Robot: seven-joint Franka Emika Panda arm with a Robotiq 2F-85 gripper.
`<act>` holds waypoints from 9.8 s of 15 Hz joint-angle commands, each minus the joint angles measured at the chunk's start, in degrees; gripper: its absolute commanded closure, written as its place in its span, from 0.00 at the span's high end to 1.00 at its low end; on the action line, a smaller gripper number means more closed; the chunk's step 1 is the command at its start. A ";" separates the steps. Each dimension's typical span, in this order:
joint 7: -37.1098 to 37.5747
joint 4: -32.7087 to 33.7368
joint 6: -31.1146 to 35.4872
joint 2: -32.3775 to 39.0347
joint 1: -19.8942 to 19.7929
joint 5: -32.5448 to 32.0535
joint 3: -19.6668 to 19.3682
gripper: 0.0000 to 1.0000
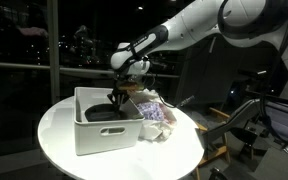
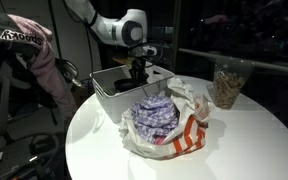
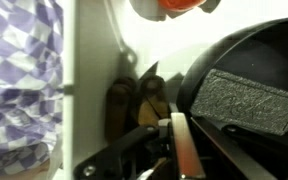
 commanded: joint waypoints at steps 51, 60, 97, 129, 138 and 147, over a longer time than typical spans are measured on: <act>18.59 -13.32 -8.61 -10.06 -1.76 -28.70 -12.83 0.73; 23.03 -14.58 -6.82 -19.30 1.45 -39.71 -5.41 1.00; -10.61 10.68 6.54 12.83 -0.18 -11.73 -2.73 0.08; 1.68 -21.62 0.18 -19.21 -6.90 -14.92 -3.95 0.06; 1.57 -17.40 2.75 -8.40 -6.71 -20.85 -9.01 0.08; 1.62 -19.68 -0.44 -17.42 -5.93 -20.08 -7.86 0.88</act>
